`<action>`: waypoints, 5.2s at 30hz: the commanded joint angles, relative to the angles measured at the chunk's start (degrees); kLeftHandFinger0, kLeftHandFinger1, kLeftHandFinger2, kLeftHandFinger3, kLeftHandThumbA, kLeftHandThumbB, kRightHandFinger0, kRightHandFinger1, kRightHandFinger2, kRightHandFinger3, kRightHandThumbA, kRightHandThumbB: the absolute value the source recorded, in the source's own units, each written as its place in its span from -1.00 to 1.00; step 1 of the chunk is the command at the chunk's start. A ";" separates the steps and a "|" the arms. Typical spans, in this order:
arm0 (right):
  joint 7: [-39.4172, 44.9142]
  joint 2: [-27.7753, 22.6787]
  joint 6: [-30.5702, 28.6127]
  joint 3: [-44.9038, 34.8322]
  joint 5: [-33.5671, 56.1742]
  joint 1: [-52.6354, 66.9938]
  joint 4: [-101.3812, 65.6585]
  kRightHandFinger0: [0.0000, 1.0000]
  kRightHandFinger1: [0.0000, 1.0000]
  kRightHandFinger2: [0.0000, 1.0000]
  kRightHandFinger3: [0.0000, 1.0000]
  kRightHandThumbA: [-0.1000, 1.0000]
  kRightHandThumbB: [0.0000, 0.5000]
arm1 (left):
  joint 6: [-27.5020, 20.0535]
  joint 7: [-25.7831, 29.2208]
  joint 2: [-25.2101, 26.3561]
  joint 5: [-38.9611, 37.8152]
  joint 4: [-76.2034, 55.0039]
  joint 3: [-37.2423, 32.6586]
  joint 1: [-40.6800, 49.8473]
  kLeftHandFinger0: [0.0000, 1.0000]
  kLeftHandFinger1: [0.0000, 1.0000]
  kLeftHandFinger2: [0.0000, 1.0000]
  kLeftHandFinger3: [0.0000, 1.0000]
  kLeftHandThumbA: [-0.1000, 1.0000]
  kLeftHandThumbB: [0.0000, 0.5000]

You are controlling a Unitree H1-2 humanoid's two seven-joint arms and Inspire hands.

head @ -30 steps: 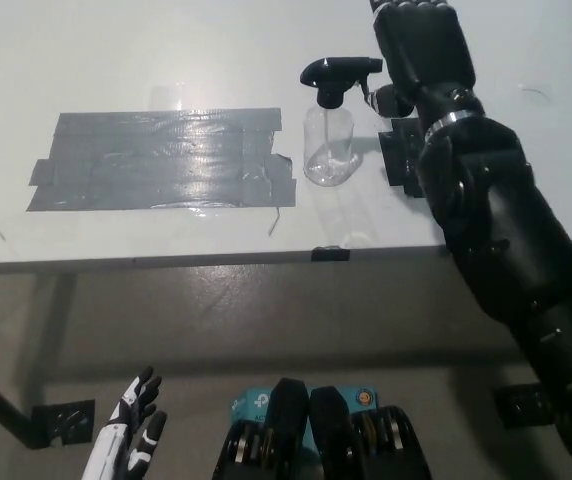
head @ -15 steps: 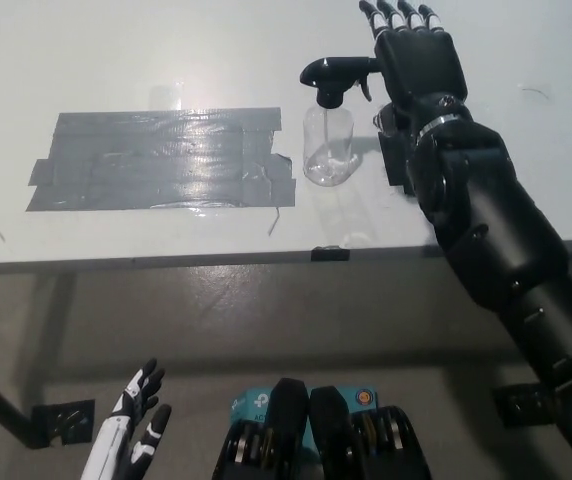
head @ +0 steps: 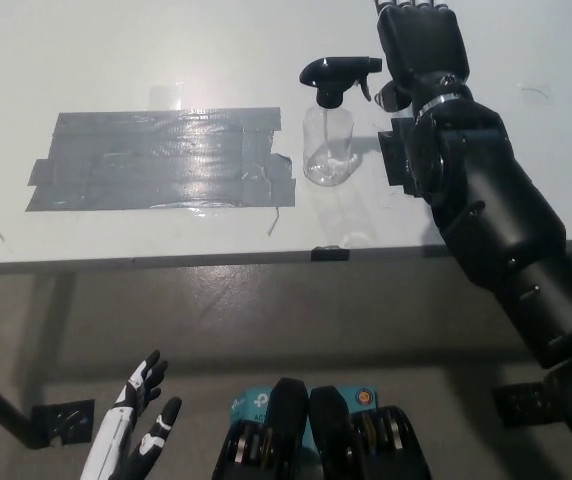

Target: The robot grabs the black lid of the spray bottle on the desk and places it on the black area of the desk

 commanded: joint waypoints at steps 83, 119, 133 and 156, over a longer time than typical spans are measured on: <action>-29.92 1.88 -16.56 -3.70 18.62 -14.68 26.69 -1.00 -0.09 0.69 1.00 -1.00 -0.67 | -2.62 -0.35 1.75 4.89 -1.69 -0.29 -3.41 0.80 0.97 1.00 1.00 0.44 -0.92; -28.80 -5.44 -16.15 -7.30 23.96 -8.00 33.77 -1.00 -0.49 0.34 0.13 -1.00 -0.34 | -4.20 0.96 1.71 5.56 -0.36 0.79 -2.67 0.69 0.86 1.00 1.00 0.41 -0.90; -11.29 -5.36 -16.09 -5.60 27.61 -6.44 38.85 1.00 1.00 1.00 1.00 0.27 0.47 | -4.73 1.10 1.39 5.14 -0.21 1.39 -1.93 0.66 0.85 1.00 1.00 0.39 -0.89; 2.90 -8.66 -10.40 0.36 26.85 -11.51 34.31 1.00 1.00 1.00 1.00 0.29 1.00 | -3.87 0.96 1.53 6.01 0.01 1.42 -2.37 0.73 0.84 1.00 1.00 -0.31 -1.00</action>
